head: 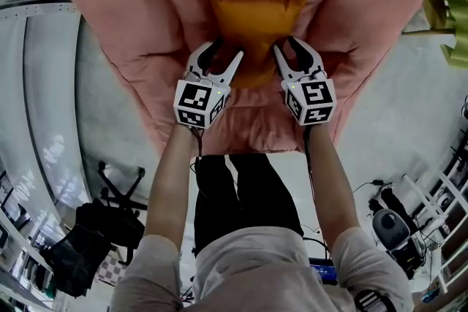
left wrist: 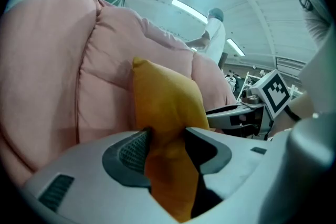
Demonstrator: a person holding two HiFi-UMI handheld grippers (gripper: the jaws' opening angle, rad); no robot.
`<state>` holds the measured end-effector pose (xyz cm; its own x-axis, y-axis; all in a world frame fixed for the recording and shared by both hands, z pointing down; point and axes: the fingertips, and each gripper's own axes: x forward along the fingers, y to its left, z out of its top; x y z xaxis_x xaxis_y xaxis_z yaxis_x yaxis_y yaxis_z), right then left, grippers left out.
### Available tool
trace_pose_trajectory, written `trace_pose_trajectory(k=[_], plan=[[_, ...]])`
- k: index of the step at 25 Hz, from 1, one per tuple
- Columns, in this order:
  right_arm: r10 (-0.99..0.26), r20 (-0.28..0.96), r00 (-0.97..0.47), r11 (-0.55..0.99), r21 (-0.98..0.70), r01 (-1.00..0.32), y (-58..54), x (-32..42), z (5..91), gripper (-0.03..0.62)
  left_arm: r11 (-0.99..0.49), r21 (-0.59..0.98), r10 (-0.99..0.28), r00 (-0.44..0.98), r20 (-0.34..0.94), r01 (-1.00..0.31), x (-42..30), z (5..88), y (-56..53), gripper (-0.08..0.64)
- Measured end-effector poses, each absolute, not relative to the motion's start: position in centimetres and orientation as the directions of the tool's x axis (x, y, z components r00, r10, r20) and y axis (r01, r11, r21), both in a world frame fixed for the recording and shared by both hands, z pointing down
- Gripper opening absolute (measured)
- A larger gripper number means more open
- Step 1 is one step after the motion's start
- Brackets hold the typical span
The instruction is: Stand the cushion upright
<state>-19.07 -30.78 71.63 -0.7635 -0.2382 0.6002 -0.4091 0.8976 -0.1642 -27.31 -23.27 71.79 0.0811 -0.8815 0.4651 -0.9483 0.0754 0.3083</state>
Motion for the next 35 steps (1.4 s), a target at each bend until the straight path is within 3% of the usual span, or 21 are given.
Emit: trace_pose_trajectory(k=[7, 13, 19, 25, 35], plan=[[-0.26, 0.609, -0.75, 0.876, -0.177, -0.448, -30.6, -18.5, 71.0, 0.164, 0.18, 0.265, -0.85, -0.015, 0.526, -0.947, -28.0, 71.4, -22.3, 0.222], [-0.351, 0.564, -0.747, 0.832, -0.179, -0.526, -31.7, -16.1, 67.6, 0.166, 0.271, 0.225, -0.84, -0.116, 0.53, -0.936, -28.8, 69.2, -20.9, 0.222], [-0.365, 0.498, -0.786, 0.876, -0.102, -0.471, -29.4, -16.5, 63.1, 0.164, 0.262, 0.2, -0.868, -0.14, 0.475, -0.944, -27.0, 64.2, -20.4, 0.222], [-0.389, 0.405, -0.827, 0.89, -0.067, -0.452, -24.9, -16.1, 56.6, 0.089, 0.298, 0.199, -0.895, -0.201, 0.399, -0.933, -24.3, 57.4, -18.2, 0.112], [-0.413, 0.331, -0.849, 0.892, -0.044, -0.451, -17.6, -11.5, 48.9, 0.015, 0.312, 0.062, -0.902, -0.275, 0.333, -0.948, -18.6, 49.1, -12.5, 0.046]])
